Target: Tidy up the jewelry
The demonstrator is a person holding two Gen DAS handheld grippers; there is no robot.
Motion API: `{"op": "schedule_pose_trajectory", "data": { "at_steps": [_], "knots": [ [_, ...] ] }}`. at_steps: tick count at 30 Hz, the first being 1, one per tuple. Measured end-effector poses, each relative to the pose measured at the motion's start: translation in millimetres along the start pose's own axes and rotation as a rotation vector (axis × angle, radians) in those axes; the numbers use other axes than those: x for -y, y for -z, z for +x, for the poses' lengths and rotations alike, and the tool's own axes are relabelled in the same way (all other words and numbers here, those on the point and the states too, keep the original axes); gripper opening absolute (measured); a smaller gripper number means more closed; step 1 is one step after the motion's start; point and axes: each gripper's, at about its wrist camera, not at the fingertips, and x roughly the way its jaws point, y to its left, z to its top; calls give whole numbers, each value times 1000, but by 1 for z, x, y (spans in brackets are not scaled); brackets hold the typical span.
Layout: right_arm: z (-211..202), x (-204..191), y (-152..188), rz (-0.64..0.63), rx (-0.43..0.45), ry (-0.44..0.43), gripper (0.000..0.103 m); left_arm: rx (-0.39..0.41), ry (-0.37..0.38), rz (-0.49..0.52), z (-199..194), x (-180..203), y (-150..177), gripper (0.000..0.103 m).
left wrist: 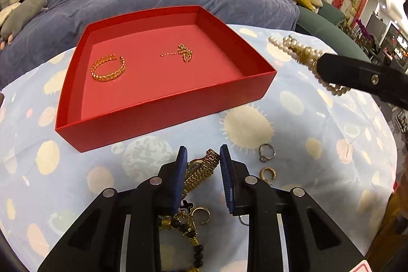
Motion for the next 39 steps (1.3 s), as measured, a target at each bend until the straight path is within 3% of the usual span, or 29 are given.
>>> {"op": "schedule_pose_trajectory", "data": {
  "at_steps": [3,7,10,11,13,14,15,20,25,28,29,39],
  "knots": [
    [-3,0,-3,1,11,4,10,38,45,-36,-17,-2,-9,0],
    [-4,-1,-6,6,19,7,10,89,32,-52,-35,-7,-14,0],
    [-3,-1,-6,1,17,7,10,69,12,-29,-31,-7,-11,0],
    [-3,-1,-7,0,16,7,10,60,-1,-32,-28,-7,-8,4],
    [-1,-1,-7,3,10,7,10,30,-19,-18,-17,-3,-2,23],
    [0,-1,-6,3,9,7,10,18,-37,-6,-11,1,0,41],
    [0,-1,-4,1,7,8,10,13,-50,3,-6,4,2,48],
    [0,-1,-3,0,5,9,10,-47,-55,40,19,18,10,49],
    [1,1,-2,8,5,11,10,-46,-57,59,35,26,9,47],
    [1,1,-2,8,4,11,10,-32,-80,92,39,33,8,31],
    [1,1,-2,8,4,11,10,-29,-82,96,40,33,8,20],
    [-3,1,-6,6,15,9,10,14,-35,61,16,27,2,20]
  ]
}}
